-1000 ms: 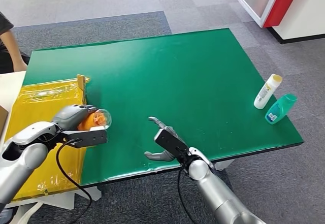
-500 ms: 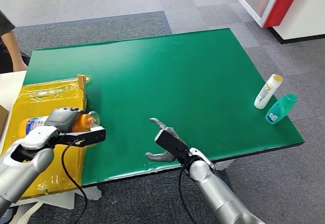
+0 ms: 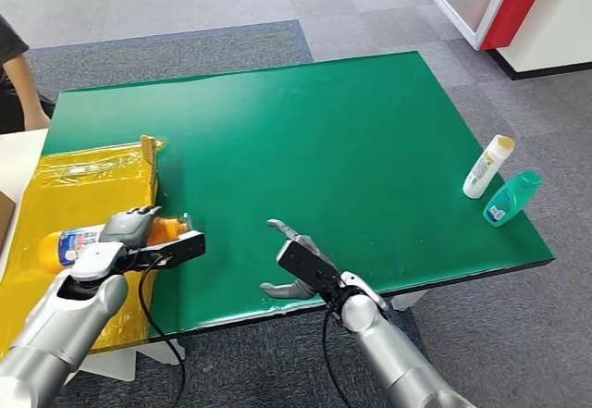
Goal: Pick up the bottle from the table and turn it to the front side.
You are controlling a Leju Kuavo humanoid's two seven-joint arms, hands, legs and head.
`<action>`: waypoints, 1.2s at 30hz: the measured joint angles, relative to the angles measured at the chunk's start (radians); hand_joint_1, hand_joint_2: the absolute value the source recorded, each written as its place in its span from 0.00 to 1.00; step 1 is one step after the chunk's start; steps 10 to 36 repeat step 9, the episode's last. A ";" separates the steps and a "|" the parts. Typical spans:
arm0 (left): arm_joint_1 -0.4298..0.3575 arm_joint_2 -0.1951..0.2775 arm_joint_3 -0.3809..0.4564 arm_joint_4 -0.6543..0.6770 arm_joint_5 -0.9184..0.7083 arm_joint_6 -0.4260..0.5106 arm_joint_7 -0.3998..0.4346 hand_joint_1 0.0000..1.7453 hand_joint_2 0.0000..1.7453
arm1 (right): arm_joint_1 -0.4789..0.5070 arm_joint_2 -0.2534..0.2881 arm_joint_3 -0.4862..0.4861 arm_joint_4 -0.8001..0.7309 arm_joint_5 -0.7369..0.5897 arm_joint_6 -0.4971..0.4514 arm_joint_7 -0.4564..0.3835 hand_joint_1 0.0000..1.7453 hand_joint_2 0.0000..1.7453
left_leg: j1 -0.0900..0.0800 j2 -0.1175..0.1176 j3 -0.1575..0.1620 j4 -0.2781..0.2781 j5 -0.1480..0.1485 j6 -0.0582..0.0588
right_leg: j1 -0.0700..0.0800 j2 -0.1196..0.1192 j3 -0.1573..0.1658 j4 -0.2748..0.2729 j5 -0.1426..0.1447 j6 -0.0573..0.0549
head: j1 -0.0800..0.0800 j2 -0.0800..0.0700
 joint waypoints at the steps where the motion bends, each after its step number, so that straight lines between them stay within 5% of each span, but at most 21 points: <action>1: 0.002 -0.008 0.013 0.007 -0.004 0.004 0.000 0.00 1.00 | 0.000 0.000 0.000 0.000 0.001 0.001 0.000 0.00 1.00 | 0.000 0.000 0.000 0.000 0.000 0.000 | 0.000 0.000 0.000 0.000 0.000 0.000 | 0.000 0.000; 9: 0.059 -0.069 0.171 -0.043 -0.012 0.047 -0.022 0.00 1.00 | 0.026 0.002 -0.013 -0.022 0.010 0.005 0.013 0.00 1.00 | 0.000 0.000 0.000 0.000 0.000 0.000 | 0.000 0.000 0.000 0.000 0.000 0.000 | 0.000 0.000; 36: 0.059 -0.069 0.171 -0.043 -0.012 0.047 -0.022 0.00 1.00 | 0.026 0.002 -0.013 -0.022 0.010 0.005 0.013 0.00 1.00 | 0.000 0.000 0.000 0.000 0.000 0.000 | 0.000 0.000 0.000 0.000 0.000 0.000 | 0.000 0.000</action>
